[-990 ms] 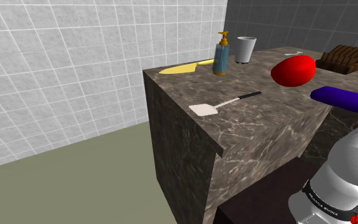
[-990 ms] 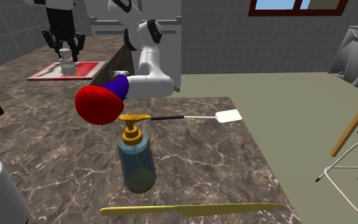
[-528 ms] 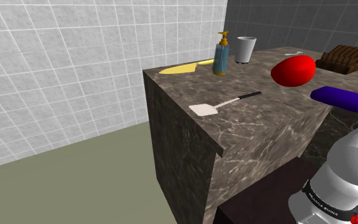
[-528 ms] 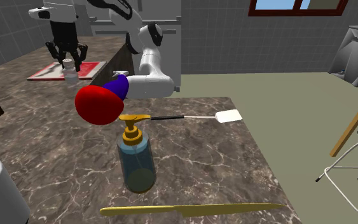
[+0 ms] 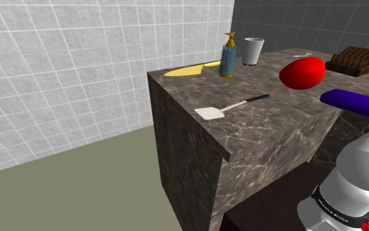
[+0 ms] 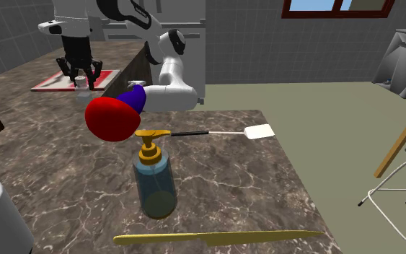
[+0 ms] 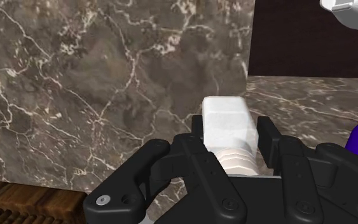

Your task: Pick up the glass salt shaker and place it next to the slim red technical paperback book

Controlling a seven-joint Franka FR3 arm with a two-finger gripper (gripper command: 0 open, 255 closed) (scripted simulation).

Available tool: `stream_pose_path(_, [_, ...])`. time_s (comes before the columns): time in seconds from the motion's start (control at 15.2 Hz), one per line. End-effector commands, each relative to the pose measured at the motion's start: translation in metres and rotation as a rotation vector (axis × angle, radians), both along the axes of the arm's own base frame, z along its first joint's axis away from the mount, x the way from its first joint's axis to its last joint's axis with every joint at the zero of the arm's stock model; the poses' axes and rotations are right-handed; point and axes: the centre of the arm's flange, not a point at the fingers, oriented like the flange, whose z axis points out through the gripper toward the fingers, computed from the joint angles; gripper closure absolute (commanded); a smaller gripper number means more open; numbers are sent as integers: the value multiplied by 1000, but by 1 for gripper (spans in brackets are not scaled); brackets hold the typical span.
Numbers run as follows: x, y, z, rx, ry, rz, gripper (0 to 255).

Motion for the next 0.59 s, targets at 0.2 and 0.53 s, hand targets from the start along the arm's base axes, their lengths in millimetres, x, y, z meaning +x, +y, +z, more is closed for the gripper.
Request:
stream_pose_path(0.2, [0, 0, -1, 0, 0, 0, 255])
stream_pose_path(0.53, [0, 0, -1, 0, 0, 0, 0])
